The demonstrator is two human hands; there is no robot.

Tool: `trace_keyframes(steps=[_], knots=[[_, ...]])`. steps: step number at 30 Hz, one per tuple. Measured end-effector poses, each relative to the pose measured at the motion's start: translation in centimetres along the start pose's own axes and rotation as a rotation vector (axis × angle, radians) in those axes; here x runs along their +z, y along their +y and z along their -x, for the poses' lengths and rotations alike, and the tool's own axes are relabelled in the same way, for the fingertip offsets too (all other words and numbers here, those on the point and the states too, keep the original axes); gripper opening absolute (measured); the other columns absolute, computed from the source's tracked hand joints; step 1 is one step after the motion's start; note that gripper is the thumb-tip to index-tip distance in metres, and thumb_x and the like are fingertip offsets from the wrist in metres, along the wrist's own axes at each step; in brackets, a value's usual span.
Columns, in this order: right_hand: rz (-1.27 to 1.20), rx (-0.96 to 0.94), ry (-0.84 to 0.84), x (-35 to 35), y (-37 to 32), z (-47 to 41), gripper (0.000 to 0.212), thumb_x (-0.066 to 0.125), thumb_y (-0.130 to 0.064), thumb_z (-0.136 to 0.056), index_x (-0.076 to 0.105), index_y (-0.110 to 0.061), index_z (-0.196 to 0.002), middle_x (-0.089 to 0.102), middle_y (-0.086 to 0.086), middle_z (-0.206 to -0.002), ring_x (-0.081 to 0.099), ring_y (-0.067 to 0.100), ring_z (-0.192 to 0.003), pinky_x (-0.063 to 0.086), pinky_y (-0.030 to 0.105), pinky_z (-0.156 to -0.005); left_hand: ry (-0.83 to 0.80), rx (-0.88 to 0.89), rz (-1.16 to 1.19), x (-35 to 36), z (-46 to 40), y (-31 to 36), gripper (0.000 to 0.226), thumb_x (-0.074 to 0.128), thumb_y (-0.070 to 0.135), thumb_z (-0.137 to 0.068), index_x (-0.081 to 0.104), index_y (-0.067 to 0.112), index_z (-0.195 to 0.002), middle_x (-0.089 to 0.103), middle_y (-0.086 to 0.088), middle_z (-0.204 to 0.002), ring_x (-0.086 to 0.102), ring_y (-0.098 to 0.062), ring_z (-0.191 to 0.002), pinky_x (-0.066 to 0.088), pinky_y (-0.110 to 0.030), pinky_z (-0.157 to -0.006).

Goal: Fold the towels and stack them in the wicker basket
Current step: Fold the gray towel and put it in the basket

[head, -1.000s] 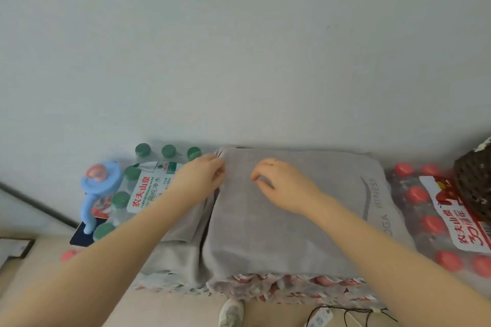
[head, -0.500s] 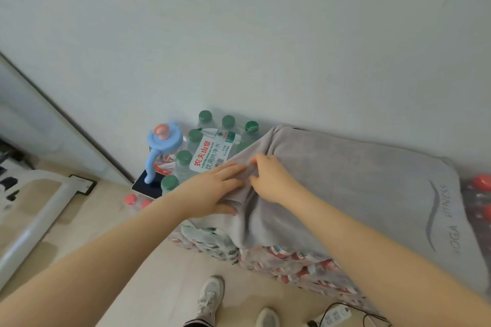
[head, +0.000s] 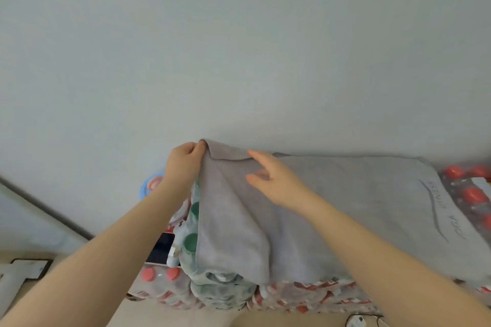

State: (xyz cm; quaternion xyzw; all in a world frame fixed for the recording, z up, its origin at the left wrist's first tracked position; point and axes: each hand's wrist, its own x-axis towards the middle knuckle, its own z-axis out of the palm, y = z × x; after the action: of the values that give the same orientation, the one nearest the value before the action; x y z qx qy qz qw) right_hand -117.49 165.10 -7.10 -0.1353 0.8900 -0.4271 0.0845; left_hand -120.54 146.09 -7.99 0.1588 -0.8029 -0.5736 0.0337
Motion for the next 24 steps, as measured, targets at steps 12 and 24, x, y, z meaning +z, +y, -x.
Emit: trace_keyframes(steps=[12, 24], knots=[[0.633, 0.029, -0.212, 4.6, 0.3, -3.7, 0.046, 0.037, -0.036, -0.097, 0.035, -0.024, -0.142, 0.008, 0.007, -0.158, 0.013, 0.025, -0.143, 0.019, 0.038, -0.116, -0.207, -0.34, -0.213, -2.0, -2.7, -4.7, 0.038, 0.045, 0.037, -0.094, 0.049, 0.01, -0.068, 0.05, -0.007, -0.065, 0.047, -0.022, -0.058, 0.044, -0.03, -0.056], [0.687, -0.09, -0.198, 8.2, 0.1, -4.0, 0.056, 0.027, -0.044, -0.098, 0.012, -0.025, -0.148, 0.001, 0.0, -0.158, 0.0, 0.016, -0.146, -0.002, 0.039, -0.116, -0.33, -0.342, 0.068, -4.4, 1.9, -5.2, 0.035, 0.067, 0.031, -0.082, 0.06, 0.0, -0.099, 0.063, -0.02, -0.1, 0.06, -0.025, -0.084, 0.054, -0.045, -0.081]])
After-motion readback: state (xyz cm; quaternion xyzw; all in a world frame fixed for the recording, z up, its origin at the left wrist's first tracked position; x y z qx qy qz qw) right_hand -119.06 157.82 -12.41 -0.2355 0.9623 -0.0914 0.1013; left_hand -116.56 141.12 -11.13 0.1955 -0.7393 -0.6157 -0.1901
